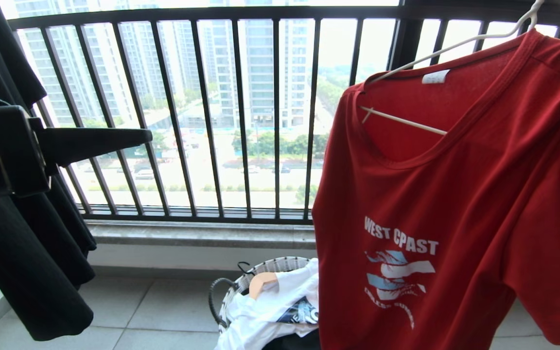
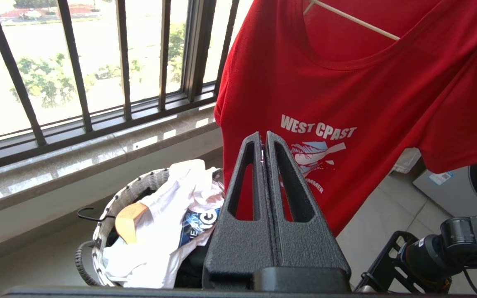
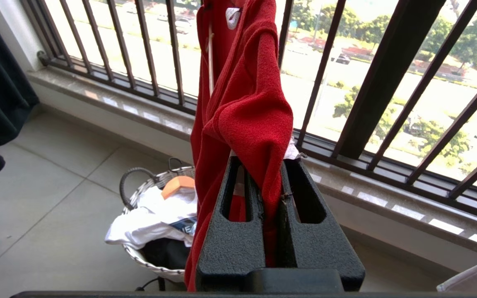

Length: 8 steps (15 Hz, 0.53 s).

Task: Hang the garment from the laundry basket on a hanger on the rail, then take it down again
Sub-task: Hang the clothes rack on the clothesline

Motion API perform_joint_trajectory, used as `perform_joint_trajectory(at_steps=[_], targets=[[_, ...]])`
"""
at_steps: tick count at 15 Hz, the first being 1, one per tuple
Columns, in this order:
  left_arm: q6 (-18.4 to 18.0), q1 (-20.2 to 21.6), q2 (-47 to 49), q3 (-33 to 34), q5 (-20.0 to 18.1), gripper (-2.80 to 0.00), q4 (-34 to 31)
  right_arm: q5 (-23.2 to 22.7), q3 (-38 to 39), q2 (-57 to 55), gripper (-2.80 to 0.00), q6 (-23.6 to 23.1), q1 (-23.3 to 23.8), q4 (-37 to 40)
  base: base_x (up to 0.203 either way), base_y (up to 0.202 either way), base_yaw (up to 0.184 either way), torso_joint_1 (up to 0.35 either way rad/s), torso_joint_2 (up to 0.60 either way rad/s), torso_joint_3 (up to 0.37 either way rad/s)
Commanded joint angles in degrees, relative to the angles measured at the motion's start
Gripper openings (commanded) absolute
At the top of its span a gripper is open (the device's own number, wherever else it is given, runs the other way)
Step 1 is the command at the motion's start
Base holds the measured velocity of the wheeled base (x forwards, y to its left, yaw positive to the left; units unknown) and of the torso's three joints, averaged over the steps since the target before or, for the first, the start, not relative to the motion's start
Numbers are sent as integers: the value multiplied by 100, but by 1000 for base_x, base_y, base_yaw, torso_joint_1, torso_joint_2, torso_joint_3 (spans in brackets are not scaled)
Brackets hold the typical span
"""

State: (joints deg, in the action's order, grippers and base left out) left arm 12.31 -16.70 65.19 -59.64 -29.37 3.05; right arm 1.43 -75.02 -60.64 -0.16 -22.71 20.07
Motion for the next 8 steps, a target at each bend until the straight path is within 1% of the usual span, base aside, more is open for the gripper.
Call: perform_joint_trajectory(at_steps=[1, 8], targets=[[8, -26, 91, -4, -7, -280, 6, 6, 83, 266, -280, 46, 4, 14, 0, 0, 0, 0, 0, 0], [8, -25, 22, -4, -7, -280, 3, 15, 211, 537, -280, 60, 4, 129, 0, 0, 0, 0, 0, 0]])
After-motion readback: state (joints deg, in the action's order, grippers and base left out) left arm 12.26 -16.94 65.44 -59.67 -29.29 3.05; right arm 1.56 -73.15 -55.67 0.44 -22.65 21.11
